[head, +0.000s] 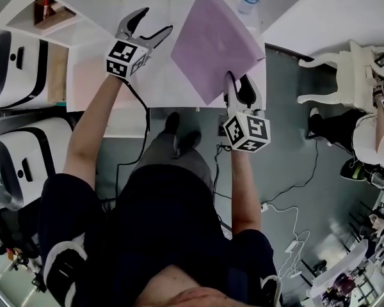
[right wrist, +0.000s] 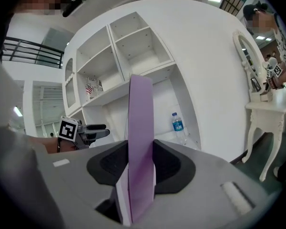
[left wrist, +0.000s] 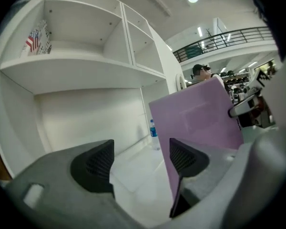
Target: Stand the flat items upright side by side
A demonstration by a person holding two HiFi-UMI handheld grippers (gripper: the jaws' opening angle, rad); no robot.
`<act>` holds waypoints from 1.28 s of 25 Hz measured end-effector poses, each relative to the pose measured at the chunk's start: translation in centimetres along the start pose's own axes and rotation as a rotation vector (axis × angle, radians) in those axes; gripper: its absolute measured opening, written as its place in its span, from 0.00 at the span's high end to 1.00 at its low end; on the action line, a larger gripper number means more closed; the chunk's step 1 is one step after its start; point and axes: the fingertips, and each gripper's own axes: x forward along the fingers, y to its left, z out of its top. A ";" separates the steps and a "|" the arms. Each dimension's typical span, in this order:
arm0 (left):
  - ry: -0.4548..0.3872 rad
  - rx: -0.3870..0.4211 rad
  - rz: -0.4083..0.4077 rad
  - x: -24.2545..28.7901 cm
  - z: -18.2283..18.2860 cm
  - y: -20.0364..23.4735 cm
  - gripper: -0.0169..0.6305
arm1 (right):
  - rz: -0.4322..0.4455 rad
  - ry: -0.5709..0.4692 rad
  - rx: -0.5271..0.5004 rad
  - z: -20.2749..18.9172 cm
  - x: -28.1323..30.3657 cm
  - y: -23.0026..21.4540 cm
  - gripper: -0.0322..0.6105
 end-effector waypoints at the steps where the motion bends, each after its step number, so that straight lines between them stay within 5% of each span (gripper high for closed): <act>1: -0.003 -0.003 0.030 -0.7 0.2 0.3 0.39 | 0.011 -0.003 -0.014 0.3 0.1 0.3 0.71; 9: -0.009 -0.005 0.234 -7.5 1.0 1.8 0.39 | 0.046 -0.019 -0.125 2.0 1.0 3.0 0.71; 18: -0.016 -0.054 0.329 -14.2 0.4 3.1 0.39 | 0.091 -0.042 -0.188 2.3 2.1 7.7 0.71; 32: -0.052 -0.064 0.285 -23.5 -2.9 8.5 0.39 | -0.019 -0.087 -0.269 0.7 4.8 17.1 0.72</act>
